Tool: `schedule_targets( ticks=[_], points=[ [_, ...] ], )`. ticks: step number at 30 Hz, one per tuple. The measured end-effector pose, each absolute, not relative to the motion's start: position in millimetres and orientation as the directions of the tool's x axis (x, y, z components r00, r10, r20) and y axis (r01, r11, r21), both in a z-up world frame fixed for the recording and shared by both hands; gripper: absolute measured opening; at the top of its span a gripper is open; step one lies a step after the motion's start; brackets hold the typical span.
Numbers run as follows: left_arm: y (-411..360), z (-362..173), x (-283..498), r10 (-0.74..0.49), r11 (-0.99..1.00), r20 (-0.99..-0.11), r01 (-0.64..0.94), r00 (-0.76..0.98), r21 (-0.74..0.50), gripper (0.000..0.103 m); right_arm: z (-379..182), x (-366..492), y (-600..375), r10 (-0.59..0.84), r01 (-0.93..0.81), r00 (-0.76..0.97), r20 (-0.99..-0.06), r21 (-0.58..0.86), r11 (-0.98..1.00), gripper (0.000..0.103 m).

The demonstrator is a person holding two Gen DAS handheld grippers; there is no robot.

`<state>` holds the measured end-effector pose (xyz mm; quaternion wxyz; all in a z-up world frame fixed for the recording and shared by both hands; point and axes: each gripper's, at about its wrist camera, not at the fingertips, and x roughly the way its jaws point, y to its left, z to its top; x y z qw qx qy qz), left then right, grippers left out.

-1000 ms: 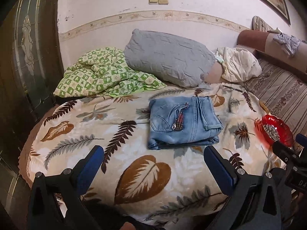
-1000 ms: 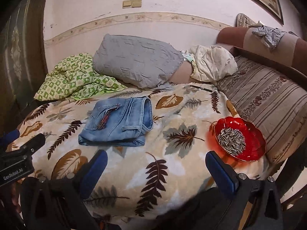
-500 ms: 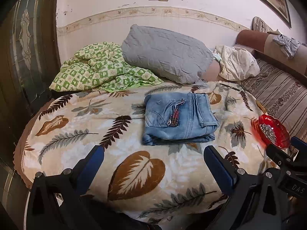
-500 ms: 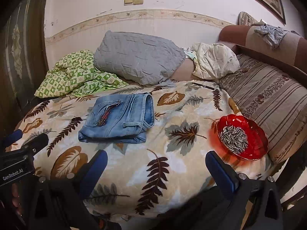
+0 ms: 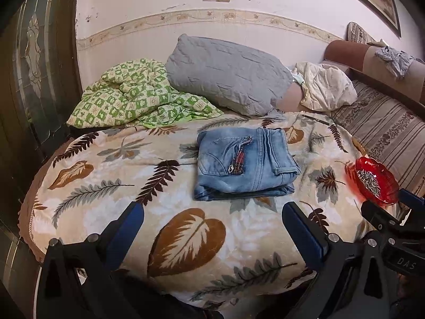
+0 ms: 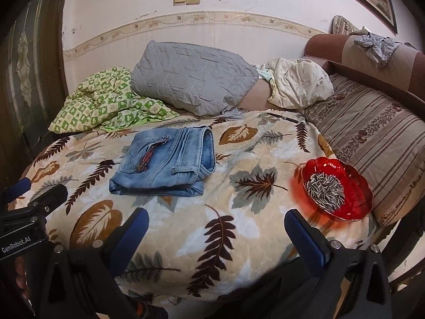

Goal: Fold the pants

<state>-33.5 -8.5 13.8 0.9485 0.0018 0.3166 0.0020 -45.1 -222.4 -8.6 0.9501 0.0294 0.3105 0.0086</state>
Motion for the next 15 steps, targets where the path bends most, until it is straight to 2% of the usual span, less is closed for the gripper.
schedule_targets(
  ticks=[15],
  points=[
    [-10.0, 11.5, -35.3, -0.003, 1.0, -0.61, 0.01, 0.793, 0.007, 0.103, -14.7, -45.2, -221.0, 0.042, -0.005, 0.801, -0.598, 0.064, 0.998, 0.103]
  ],
)
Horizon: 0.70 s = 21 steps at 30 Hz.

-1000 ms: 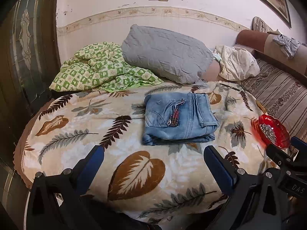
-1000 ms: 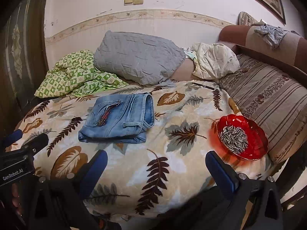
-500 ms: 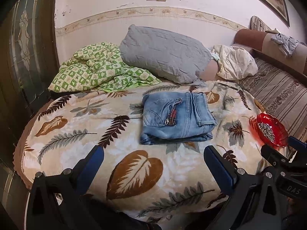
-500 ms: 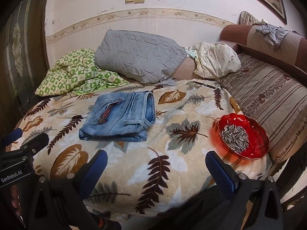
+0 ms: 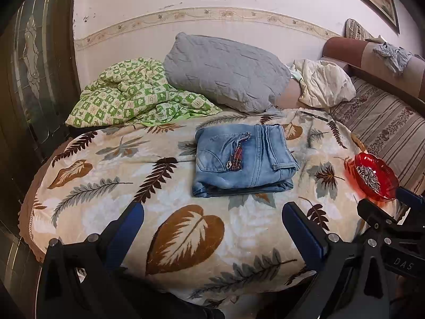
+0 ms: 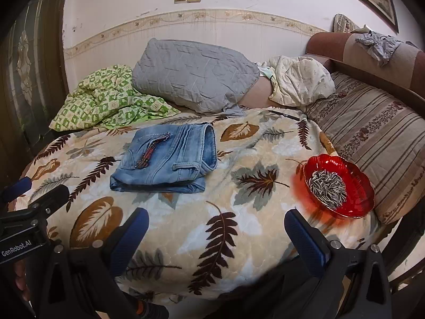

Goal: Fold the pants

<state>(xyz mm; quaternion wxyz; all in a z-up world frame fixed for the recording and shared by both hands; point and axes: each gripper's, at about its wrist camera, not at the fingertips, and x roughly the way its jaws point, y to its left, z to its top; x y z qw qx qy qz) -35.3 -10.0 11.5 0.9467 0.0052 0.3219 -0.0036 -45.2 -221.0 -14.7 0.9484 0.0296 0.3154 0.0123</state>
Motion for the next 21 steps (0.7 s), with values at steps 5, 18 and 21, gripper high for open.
schedule_targets(
  ticks=[5, 18, 21],
  points=[
    [-8.0, 10.6, -35.0, -0.009, 1.0, -0.612, 0.015, 0.791, 0.005, 0.103, -15.8, -44.9, -221.0, 0.041, -0.005, 0.799, -0.6, 0.062, 0.998, 0.103],
    [-5.7, 8.5, -36.0, -0.014, 1.0, -0.615, 0.02, 0.788, 0.002, 0.103, -17.5, -45.3, -221.7, 0.041, -0.003, 0.796, -0.604, 0.063, 0.998, 0.103],
    [-5.3, 8.2, -36.4, -0.012, 1.0, -0.616, 0.018, 0.788, 0.004, 0.103, -17.9, -44.6, -222.4, 0.042, -0.005, 0.795, -0.605, 0.063, 0.998, 0.103]
  ],
)
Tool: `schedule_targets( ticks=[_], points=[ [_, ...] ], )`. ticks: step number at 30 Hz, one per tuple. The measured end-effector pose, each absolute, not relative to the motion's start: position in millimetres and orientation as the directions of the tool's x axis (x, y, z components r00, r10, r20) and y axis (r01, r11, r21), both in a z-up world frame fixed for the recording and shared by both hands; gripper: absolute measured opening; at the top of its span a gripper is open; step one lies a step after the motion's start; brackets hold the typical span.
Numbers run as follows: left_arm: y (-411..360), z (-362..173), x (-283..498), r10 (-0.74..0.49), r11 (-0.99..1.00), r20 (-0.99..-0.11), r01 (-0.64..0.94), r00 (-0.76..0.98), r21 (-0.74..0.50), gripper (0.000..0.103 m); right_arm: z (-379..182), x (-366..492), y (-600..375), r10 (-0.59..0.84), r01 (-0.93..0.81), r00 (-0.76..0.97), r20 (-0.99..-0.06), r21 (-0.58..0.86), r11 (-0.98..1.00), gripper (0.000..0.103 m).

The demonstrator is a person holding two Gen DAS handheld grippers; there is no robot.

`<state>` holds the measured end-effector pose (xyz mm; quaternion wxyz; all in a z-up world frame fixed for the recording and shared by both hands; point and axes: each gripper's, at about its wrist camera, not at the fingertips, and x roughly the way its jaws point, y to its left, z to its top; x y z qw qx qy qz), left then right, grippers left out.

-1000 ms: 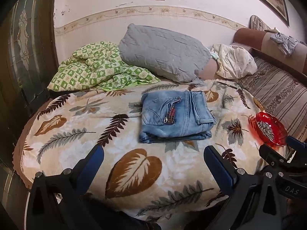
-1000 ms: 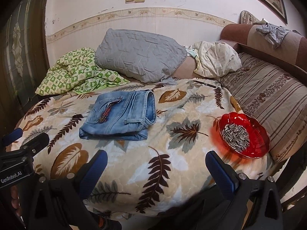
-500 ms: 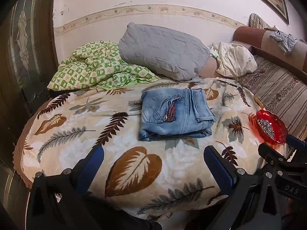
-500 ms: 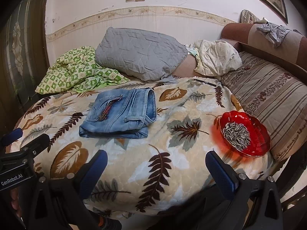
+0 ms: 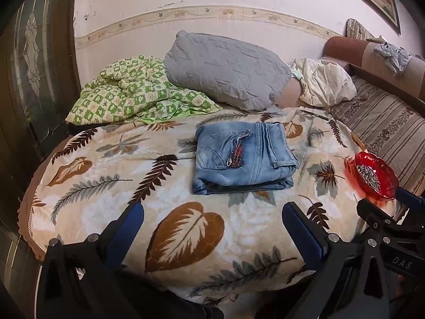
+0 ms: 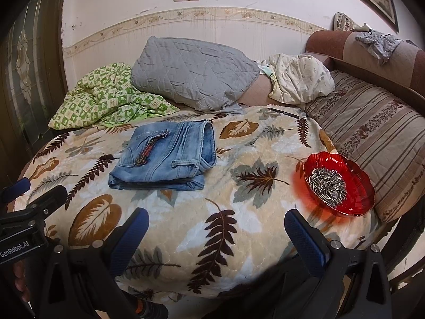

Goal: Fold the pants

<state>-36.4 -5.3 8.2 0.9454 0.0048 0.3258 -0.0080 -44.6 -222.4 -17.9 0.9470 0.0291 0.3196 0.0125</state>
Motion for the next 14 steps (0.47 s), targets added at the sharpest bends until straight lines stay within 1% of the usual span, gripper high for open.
schedule_targets(
  ticks=[14],
  points=[
    [-3.5, 5.7, -35.9, -0.018, 1.0, -0.62, 0.027, 0.784, 0.004, 0.103, -20.2, -44.7, -221.3, 0.04, -0.004, 0.793, -0.608, 0.061, 0.998, 0.103]
  ],
)
